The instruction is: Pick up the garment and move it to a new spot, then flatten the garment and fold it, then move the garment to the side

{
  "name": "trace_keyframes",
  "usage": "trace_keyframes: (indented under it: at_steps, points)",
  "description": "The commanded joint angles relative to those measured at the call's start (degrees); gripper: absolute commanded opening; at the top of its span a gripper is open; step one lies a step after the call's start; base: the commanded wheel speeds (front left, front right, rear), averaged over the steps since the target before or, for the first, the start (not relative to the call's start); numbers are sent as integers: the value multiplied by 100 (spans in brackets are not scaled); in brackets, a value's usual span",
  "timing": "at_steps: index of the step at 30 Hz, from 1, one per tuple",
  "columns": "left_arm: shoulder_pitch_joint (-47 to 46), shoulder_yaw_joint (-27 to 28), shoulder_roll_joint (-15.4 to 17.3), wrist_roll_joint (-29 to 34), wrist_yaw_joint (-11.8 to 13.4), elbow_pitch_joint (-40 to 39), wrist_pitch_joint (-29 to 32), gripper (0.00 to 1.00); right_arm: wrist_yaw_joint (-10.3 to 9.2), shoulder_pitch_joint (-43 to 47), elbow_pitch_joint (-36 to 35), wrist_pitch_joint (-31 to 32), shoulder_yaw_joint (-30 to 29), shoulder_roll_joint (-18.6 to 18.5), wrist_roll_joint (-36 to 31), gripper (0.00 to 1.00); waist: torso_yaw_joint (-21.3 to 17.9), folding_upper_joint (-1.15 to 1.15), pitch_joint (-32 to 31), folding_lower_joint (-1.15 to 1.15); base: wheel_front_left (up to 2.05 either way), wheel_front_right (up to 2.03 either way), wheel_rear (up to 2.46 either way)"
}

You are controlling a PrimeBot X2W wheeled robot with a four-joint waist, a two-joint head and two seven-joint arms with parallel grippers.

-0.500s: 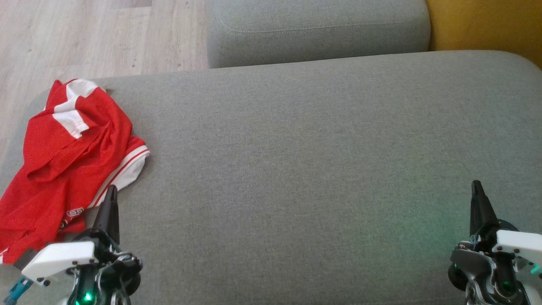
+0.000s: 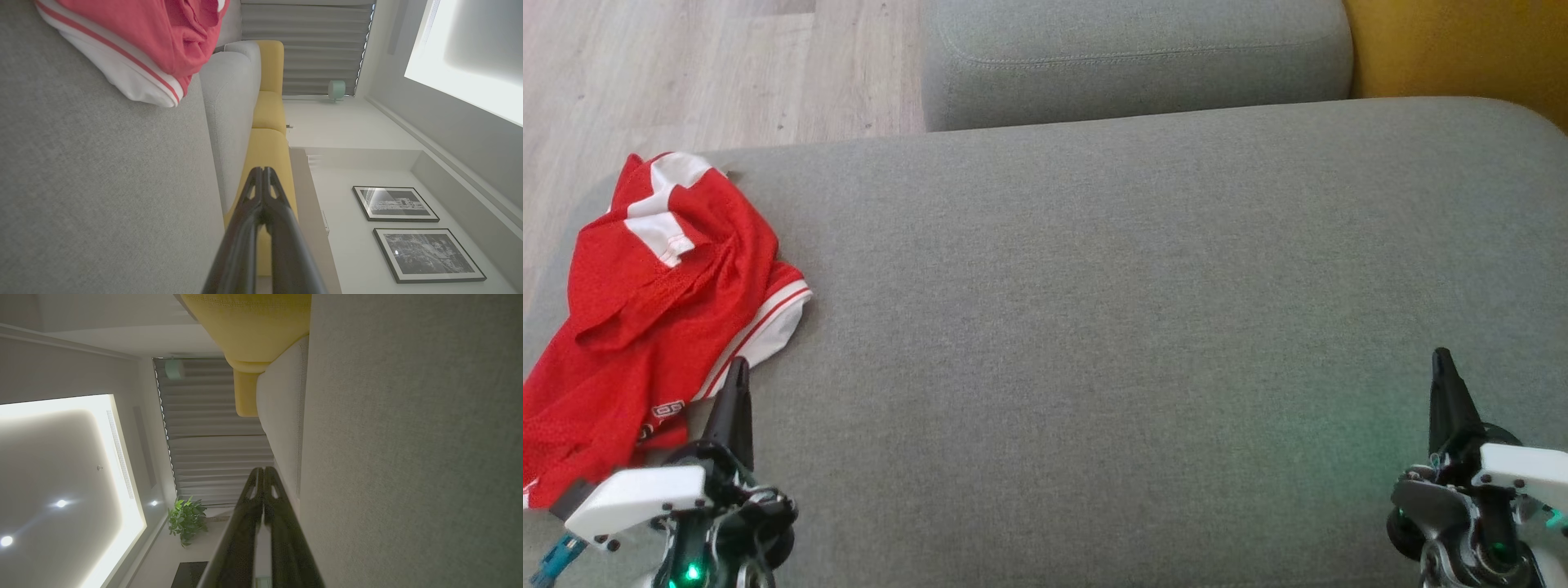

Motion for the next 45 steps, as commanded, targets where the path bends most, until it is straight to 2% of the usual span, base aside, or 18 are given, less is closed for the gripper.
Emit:
trace_keyframes:
  at_steps: [1, 2, 3, 12, 21, 29, 36, 45]
  points:
    - [-314, 199, 49, 68, -40, -196, 43, 0, 44, -317, -219, 31, 120, -45, 42, 0, 0, 0, 0, 0, 0, 0, 0]
    - [-314, 199, 49, 68, -40, -196, 43, 0, 44, -317, -219, 31, 120, -45, 42, 0, 0, 0, 0, 0, 0, 0, 0]
    - [0, 0, 0, 0, 0, 0, 0, 100, 0, 0, 0, 0, 0, 0, 0, 100, 0, 0, 0, 0, 0, 0, 0]
    - [80, -79, -7, 39, 27, 67, -129, 100, 0, 63, 56, -121, 101, 3, -81, 100, -1, 0, -2, 0, 0, 0, 0]
    - [123, -147, -2, 336, 118, -48, -280, 100, 4, 95, -52, -274, 201, -1, -467, 100, -2, 0, -9, 0, 0, 0, 0]
    - [138, -232, 4, 993, 256, -135, -414, 100, 7, 101, -205, -409, 337, -4, -1278, 100, -2, 0, -18, 0, 0, 0, 0]
    - [161, -361, 64, 1764, 399, -114, -548, 100, 10, 98, -361, -544, 516, -32, -2273, 100, 14, 0, -33, 0, 0, 0, 0]
    - [166, -500, 118, 2439, 559, -51, -682, 100, 13, 120, -444, -679, 648, -46, -2997, 100, 37, 0, -47, 0, 0, 0, 0]
